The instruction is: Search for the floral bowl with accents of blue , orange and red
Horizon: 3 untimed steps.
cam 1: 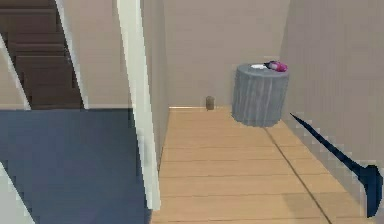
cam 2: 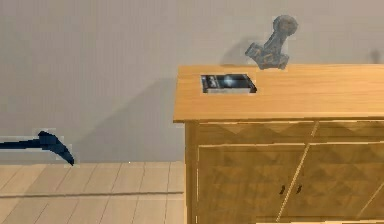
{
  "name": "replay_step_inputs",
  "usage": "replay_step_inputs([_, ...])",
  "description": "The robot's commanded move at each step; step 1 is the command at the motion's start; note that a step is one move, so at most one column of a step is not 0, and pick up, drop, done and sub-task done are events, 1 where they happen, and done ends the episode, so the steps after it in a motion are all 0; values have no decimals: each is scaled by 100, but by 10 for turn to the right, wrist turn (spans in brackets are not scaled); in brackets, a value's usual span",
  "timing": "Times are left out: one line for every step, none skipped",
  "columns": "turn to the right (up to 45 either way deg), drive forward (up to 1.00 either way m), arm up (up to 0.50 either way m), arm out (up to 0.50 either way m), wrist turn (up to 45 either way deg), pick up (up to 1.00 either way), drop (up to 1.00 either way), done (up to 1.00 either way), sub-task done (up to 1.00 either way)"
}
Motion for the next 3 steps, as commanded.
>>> replay_step_inputs([0, 50, 0, 0, 0, 0, 0, 0, 0])
replay_step_inputs([-450, 0, 0, 0, 0, 0, 0, 0, 0])
replay_step_inputs([-360, 0, 0, 0, 0, 0, 0, 0, 0])
